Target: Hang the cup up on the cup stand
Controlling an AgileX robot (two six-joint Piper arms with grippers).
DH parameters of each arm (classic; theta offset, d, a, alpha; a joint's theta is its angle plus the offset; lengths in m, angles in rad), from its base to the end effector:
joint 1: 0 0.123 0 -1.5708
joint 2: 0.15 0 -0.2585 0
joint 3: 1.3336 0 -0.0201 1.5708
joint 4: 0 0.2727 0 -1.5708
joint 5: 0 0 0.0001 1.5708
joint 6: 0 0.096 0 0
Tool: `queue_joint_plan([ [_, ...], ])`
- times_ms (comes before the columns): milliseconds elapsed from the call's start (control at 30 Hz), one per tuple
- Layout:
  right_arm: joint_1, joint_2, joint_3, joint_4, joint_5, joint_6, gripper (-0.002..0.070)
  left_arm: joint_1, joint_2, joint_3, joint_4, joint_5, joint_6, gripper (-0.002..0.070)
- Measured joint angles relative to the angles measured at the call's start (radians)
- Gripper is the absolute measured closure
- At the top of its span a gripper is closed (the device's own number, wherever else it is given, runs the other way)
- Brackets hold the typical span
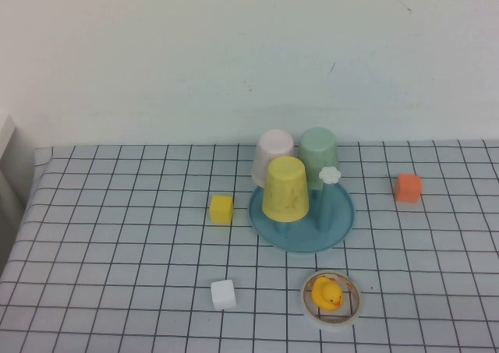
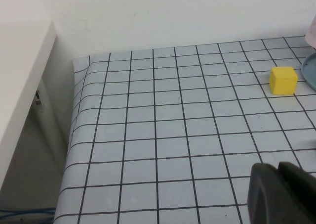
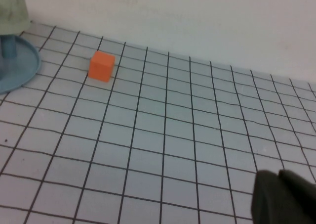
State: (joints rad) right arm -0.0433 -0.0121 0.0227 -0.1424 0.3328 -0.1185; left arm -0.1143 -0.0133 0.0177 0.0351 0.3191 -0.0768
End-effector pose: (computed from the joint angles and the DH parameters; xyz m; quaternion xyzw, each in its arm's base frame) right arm 0.1068 -0.0091 0.1753 -0.0687 0.7876 -0.1085 0.6026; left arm 0.1067 -0.0112 0.1783 0.0244 0.7851 -0.0445 0.6173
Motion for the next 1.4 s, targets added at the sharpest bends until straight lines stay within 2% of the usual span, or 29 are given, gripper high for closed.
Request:
queue_joint_plan([
  [400,0.000,0.000,-0.005,0.000,0.018,0.075,0.0678,0.000,0.000,0.000,0.000,0.000,0.000,0.0675],
  [1400,0.000,0.000,-0.005,0.000,0.018,0.079,0.0678,0.000,0.000,0.000,0.002,0.000,0.000,0.0676],
])
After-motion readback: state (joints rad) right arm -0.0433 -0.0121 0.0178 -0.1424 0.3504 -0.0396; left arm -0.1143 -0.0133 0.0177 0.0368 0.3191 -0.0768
